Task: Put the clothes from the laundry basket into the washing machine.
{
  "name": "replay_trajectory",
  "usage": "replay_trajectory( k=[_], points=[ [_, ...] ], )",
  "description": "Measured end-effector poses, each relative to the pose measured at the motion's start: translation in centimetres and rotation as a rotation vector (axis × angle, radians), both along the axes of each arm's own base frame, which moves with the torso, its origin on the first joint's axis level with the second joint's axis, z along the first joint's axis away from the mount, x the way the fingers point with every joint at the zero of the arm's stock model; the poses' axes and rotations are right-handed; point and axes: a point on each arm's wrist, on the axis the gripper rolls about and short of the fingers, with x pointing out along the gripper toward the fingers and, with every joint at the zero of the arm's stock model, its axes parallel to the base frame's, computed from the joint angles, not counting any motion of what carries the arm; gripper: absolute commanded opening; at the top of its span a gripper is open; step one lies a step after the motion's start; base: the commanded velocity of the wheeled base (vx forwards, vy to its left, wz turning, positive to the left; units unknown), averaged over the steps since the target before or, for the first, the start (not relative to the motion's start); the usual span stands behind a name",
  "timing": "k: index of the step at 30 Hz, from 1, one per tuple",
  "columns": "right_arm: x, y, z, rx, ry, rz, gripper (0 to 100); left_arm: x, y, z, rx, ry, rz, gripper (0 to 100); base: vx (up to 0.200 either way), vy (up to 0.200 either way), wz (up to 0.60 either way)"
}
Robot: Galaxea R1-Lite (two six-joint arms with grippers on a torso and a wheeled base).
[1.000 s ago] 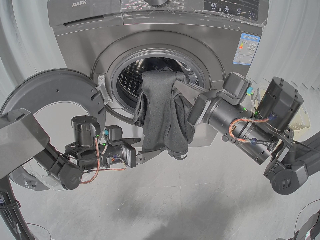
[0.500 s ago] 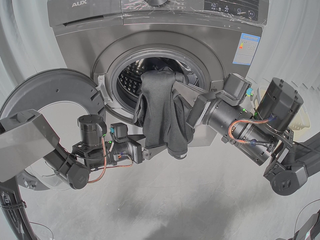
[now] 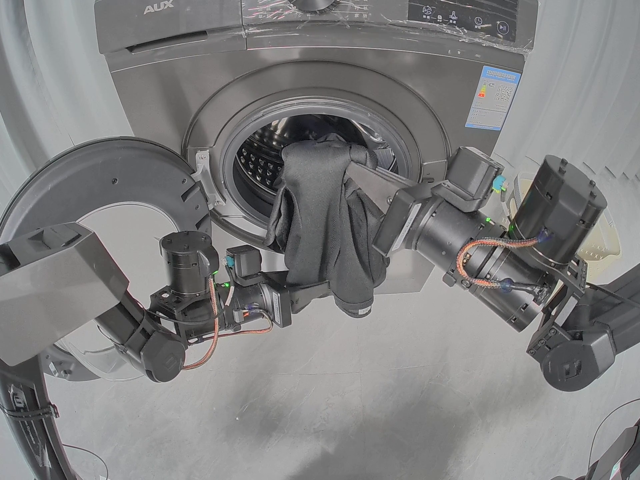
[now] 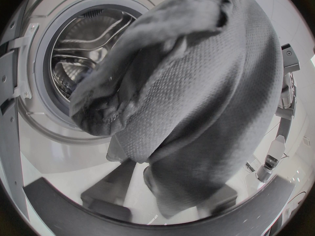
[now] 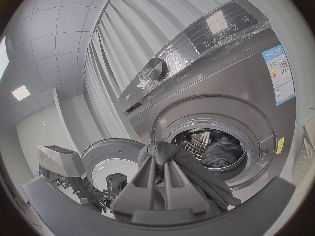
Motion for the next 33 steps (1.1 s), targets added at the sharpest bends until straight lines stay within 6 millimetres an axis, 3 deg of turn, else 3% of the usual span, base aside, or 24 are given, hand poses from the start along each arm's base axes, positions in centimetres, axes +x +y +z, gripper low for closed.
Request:
replay_trajectory(
  k=[10, 17, 18, 26, 33],
  points=[
    [0.2, -0.1, -0.2, -0.005, 0.005, -0.006, 0, -0.8, -0.1, -0.1, -0.024, -0.044, -0.010, 0, 0.000, 0.000, 0.00],
    [1.0, -0.5, -1.3, -0.027, 0.027, -0.029, 0, -4.7, 1.0, -0.2, -0.020, -0.039, -0.035, 0, 0.000, 0.000, 0.00],
    [1.3, -0.6, -1.6, -0.027, 0.027, -0.036, 0, -6.1, 1.3, 0.2, -0.024, -0.046, -0.048, 0, 0.000, 0.000, 0.00],
    [2.3, -0.7, -4.3, -0.041, 0.036, -0.057, 0, -11.3, 1.9, 3.2, -0.099, -0.156, -0.128, 0, 0.000, 0.000, 0.00],
    [2.6, -0.5, -6.7, -0.088, 0.081, -0.059, 0, -12.8, 2.2, 6.0, -0.191, -0.209, -0.155, 0, 0.000, 0.000, 0.00]
  ],
)
